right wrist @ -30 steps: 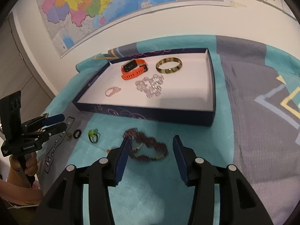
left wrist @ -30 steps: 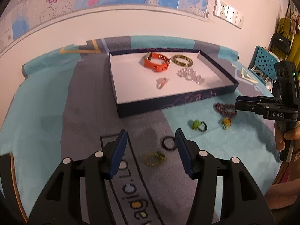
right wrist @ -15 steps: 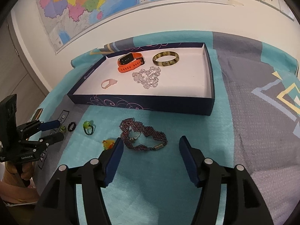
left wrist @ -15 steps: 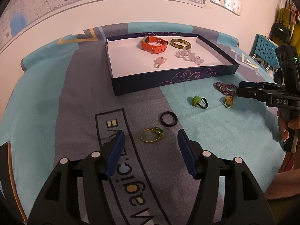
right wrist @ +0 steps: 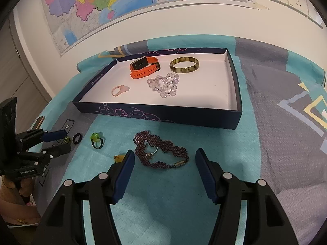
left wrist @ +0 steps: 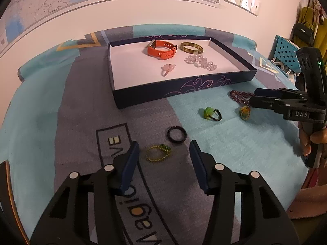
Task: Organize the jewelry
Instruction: 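Close the right tool on the maroon beaded bracelet while the left tool grasps the black ring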
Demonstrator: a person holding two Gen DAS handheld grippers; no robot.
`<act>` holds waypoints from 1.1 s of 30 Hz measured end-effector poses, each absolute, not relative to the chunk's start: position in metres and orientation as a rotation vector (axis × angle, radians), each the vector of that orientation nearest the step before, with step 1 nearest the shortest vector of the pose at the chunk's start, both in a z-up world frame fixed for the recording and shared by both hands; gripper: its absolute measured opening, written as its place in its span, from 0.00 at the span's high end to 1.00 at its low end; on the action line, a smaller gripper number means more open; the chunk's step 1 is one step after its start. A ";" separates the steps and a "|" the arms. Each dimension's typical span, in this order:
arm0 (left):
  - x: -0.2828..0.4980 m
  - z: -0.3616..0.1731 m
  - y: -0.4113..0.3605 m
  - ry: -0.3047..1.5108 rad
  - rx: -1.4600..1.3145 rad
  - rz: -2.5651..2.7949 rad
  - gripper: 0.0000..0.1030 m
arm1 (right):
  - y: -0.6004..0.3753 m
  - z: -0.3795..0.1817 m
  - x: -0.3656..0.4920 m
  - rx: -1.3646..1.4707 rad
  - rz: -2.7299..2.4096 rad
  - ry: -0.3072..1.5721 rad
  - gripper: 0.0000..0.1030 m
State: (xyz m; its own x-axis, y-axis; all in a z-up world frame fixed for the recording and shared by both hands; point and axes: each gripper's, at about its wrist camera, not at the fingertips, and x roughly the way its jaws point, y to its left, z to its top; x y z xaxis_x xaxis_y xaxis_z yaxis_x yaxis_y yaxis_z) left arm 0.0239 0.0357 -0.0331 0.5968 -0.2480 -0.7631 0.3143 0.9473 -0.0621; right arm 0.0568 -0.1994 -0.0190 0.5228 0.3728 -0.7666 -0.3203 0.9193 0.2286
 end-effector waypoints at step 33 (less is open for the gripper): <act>0.035 -0.038 0.015 0.869 0.122 -0.344 0.78 | -0.185 -0.020 0.060 -0.028 0.390 0.942 0.44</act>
